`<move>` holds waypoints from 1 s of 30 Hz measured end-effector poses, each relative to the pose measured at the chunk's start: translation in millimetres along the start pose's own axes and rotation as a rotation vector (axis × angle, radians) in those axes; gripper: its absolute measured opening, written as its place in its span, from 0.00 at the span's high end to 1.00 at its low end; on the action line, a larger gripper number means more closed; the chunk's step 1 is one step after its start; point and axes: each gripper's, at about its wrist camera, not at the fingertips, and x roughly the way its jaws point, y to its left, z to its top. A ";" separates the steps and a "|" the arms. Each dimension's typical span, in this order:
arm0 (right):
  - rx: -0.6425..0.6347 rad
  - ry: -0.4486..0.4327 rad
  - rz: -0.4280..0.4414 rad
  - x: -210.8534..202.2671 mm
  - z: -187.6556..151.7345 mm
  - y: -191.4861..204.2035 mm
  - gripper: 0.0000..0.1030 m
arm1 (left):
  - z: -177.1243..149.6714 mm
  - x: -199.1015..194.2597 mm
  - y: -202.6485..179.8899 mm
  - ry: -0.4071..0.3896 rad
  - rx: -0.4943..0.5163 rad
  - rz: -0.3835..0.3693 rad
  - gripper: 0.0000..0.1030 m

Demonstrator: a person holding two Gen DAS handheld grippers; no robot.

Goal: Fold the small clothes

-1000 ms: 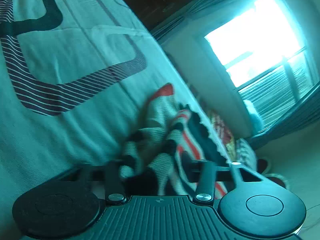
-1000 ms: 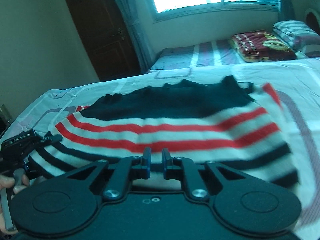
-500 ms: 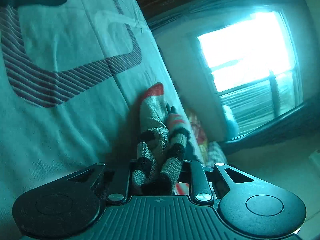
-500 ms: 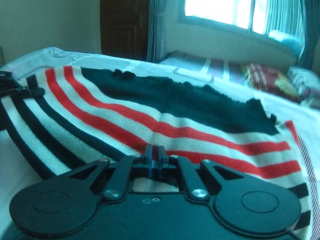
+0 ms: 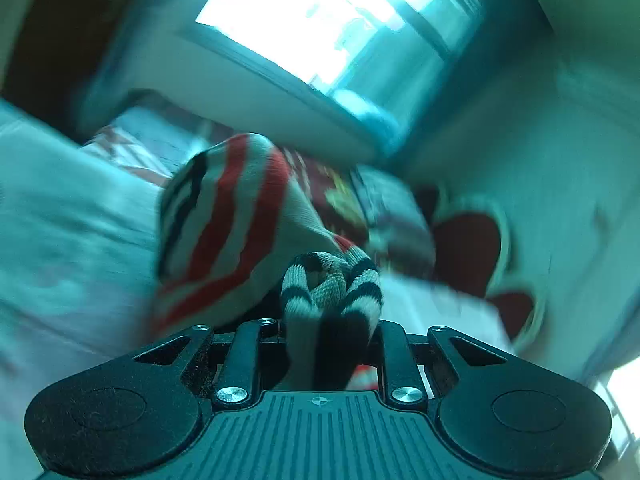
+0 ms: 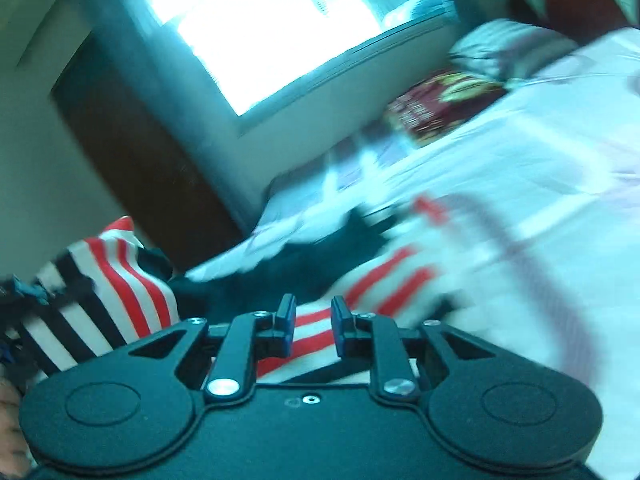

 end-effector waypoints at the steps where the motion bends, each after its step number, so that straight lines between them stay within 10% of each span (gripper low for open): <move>1: 0.025 -0.006 -0.016 -10.9 4.1 -11.1 0.79 | -6.9 17.3 -15.8 0.044 0.043 0.012 0.81; 4: 0.087 -0.013 -0.057 -40.3 9.2 -41.0 0.76 | -38.6 76.8 -54.2 0.219 0.166 0.040 0.78; 6: 0.120 -0.013 -0.068 -54.9 11.3 -59.0 0.71 | -65.5 104.0 -73.7 0.338 0.231 -0.016 0.39; 8: 0.145 -0.014 -0.074 -67.6 11.5 -69.7 0.53 | -74.0 92.7 -93.6 0.321 0.288 -0.069 0.21; 12: 0.170 0.009 0.009 -70.4 17.3 -71.2 0.37 | -42.3 26.1 -75.1 0.213 0.230 -0.147 0.21; 15: 0.195 0.085 0.119 -49.0 15.9 -60.7 0.37 | -9.7 -2.3 -29.8 0.079 0.219 0.032 0.21; 21: 0.370 0.270 0.213 20.7 -2.3 -51.1 0.36 | -8.1 5.4 45.2 0.164 0.184 0.246 0.21; 30: 0.290 0.360 0.185 70.5 -6.5 -27.3 0.45 | -34.4 13.9 38.9 0.177 0.109 0.222 0.20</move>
